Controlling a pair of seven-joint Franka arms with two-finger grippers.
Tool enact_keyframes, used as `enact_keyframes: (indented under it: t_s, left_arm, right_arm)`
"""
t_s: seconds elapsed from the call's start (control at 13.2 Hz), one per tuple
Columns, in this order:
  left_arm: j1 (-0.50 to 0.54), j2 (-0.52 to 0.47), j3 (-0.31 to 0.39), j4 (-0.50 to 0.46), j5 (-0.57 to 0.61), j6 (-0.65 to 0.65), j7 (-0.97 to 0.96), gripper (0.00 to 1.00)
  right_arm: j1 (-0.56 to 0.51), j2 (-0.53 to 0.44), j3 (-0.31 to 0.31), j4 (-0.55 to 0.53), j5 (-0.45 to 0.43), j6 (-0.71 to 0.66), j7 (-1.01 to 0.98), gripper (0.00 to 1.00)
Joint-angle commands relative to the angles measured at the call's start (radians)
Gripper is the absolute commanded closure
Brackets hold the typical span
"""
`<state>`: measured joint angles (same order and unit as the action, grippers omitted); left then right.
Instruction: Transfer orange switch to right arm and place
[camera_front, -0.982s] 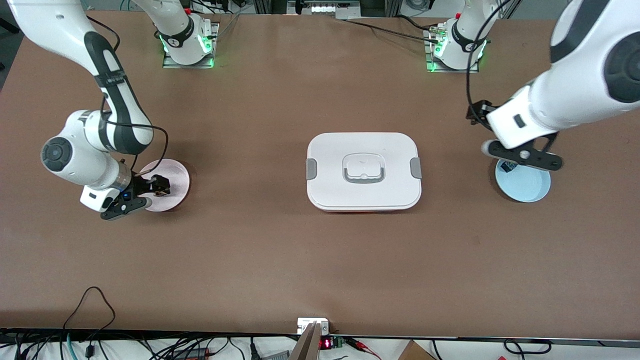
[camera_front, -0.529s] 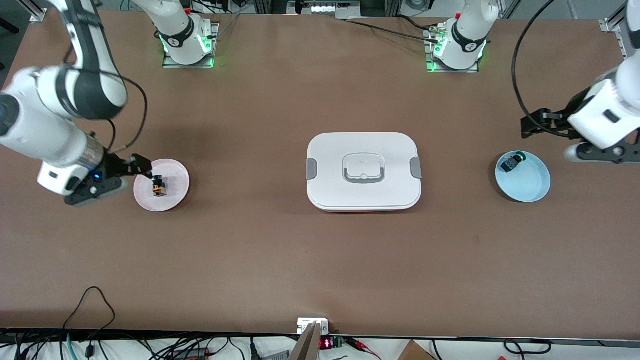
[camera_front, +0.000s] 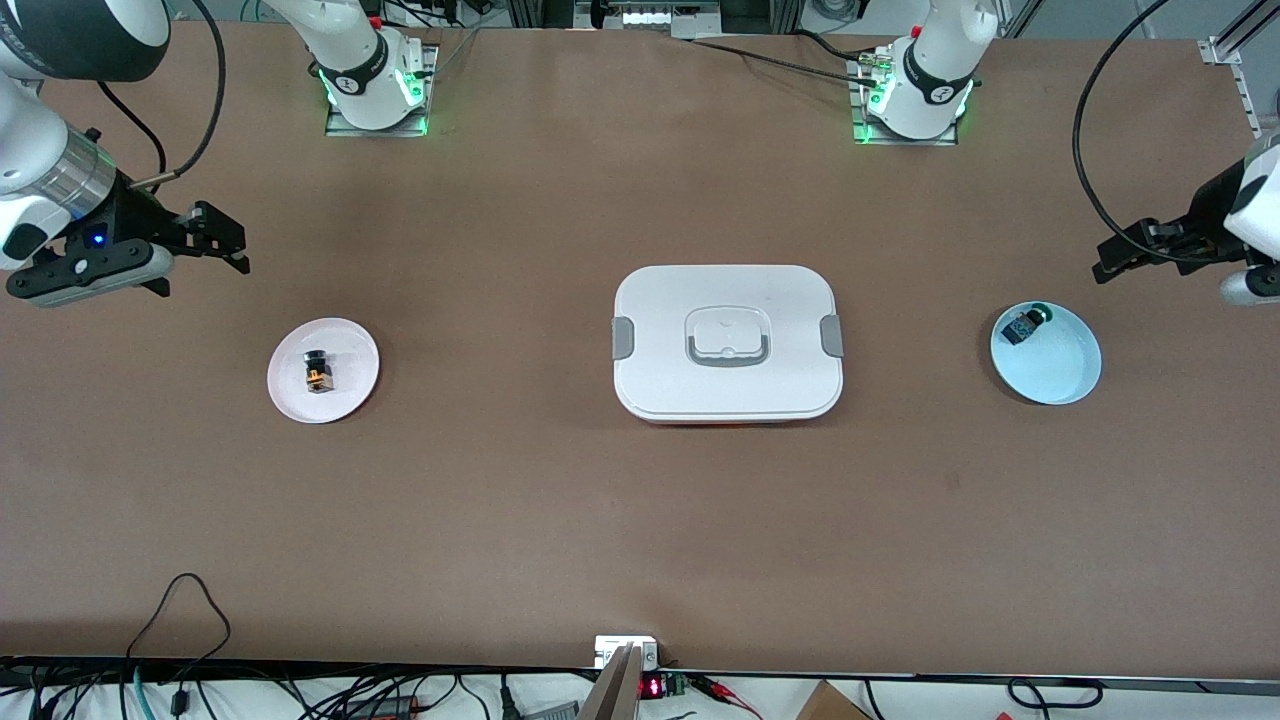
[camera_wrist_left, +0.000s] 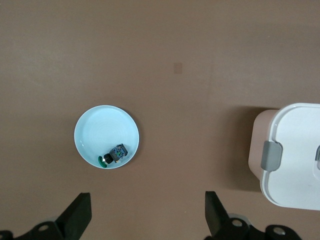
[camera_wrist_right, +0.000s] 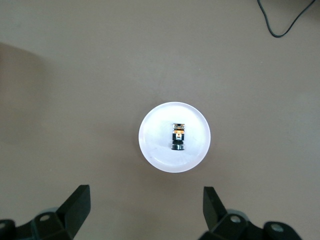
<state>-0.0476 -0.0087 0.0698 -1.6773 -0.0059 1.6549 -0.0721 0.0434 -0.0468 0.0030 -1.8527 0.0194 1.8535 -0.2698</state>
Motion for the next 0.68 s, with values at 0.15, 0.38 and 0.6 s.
enact_keyframes:
  t_s: [0.15, 0.38, 0.6]
  left_arm:
    - [-0.008, -0.034, -0.021, -0.019, 0.021, -0.035, 0.038, 0.0]
    - [-0.008, -0.027, -0.028, 0.001, 0.02, -0.044, 0.037, 0.0]
    - [-0.009, -0.024, -0.031, 0.004, 0.023, -0.043, 0.037, 0.0]
  right_arm:
    - [0.001, 0.025, 0.04, 0.116, -0.029, -0.155, 0.129, 0.0]
    - [0.0, 0.038, 0.04, 0.159, -0.027, -0.175, 0.115, 0.0]
    - [0.0, 0.038, 0.04, 0.162, -0.024, -0.188, 0.112, 0.0]
